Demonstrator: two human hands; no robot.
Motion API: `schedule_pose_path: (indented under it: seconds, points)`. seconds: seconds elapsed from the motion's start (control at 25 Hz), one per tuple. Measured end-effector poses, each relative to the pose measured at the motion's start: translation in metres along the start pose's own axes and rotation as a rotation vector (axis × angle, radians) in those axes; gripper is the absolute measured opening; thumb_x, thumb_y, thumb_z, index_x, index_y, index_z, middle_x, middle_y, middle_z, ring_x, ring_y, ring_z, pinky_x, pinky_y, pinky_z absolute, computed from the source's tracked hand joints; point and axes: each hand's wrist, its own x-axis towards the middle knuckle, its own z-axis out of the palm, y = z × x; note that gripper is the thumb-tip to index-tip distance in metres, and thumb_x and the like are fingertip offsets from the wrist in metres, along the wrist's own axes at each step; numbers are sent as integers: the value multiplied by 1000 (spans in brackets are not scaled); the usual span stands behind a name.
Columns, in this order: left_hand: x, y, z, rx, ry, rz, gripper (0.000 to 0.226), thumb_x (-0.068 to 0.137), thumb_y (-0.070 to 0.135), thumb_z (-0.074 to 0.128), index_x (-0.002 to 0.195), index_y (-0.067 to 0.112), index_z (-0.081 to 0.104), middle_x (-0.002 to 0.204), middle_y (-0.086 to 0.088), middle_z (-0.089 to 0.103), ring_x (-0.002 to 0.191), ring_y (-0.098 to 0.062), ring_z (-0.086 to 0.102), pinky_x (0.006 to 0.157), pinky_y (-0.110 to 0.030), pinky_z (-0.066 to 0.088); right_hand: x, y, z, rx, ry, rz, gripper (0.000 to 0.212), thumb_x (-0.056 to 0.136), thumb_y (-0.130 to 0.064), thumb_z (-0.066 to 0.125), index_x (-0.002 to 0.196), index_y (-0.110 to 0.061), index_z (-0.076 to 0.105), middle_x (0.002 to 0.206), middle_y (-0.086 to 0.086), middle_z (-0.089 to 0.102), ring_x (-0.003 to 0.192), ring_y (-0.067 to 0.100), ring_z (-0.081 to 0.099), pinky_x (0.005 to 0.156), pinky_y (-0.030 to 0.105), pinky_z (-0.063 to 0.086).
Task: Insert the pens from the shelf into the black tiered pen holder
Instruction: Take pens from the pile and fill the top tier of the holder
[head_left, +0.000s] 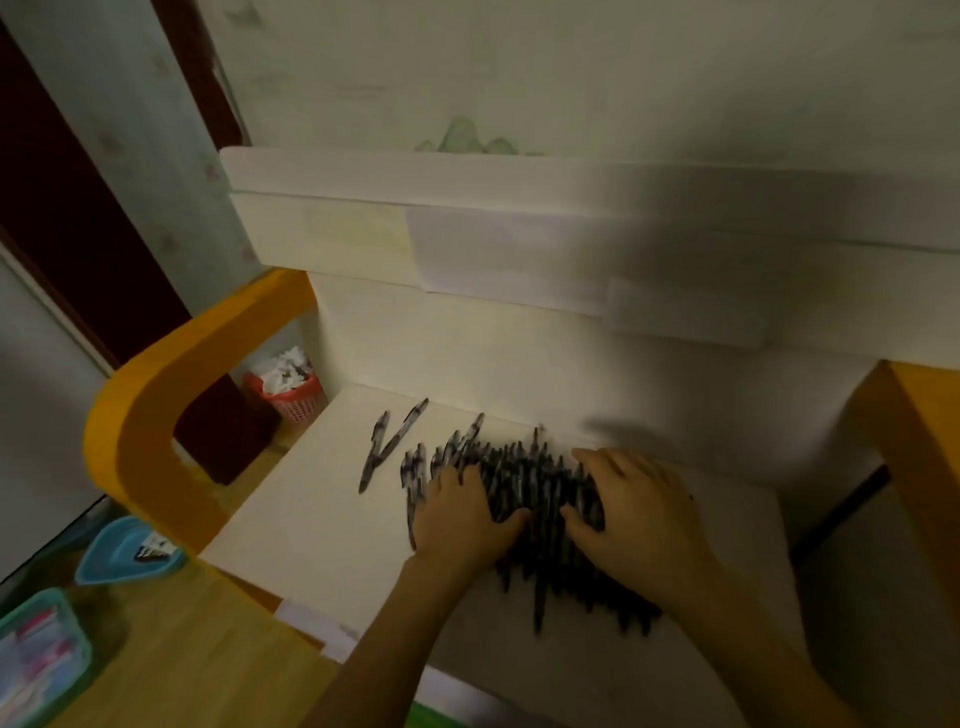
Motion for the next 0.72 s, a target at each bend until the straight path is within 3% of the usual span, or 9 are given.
schedule_pose_path:
  seconds: [0.16, 0.32, 0.52, 0.72]
  points:
    - [13, 2, 8, 3, -49, -35, 108, 67, 83, 53, 147, 18, 23, 152, -13, 25, 139, -34, 26, 109, -50, 36, 10, -3, 8, 4, -6, 55, 60, 90, -53, 47, 144, -28, 36, 139, -6, 48, 130, 18, 40, 110, 35, 29]
    - [24, -6, 8, -49, -90, -23, 96, 70, 73, 62, 144, 21, 28, 145, -15, 31, 133, -34, 34, 104, -48, 42, 19, -8, 19, -9, -31, 73, 62, 89, -54, 46, 144, -26, 37, 139, -5, 48, 130, 19, 41, 110, 36, 30]
    - [35, -7, 8, -58, -155, -27, 105, 64, 71, 67, 147, 28, 21, 141, -18, 32, 126, -38, 42, 99, -51, 46, 23, -12, 27, -8, -48, 79, 59, 87, -52, 47, 141, -27, 40, 133, -5, 51, 124, 19, 44, 109, 36, 30]
    - [37, -4, 4, -92, -116, -33, 108, 62, 70, 71, 142, 15, 26, 136, -18, 38, 121, -36, 46, 97, -44, 47, 24, -15, 31, -33, -44, 85, 61, 84, -55, 44, 138, -26, 43, 131, -3, 53, 122, 21, 47, 107, 38, 34]
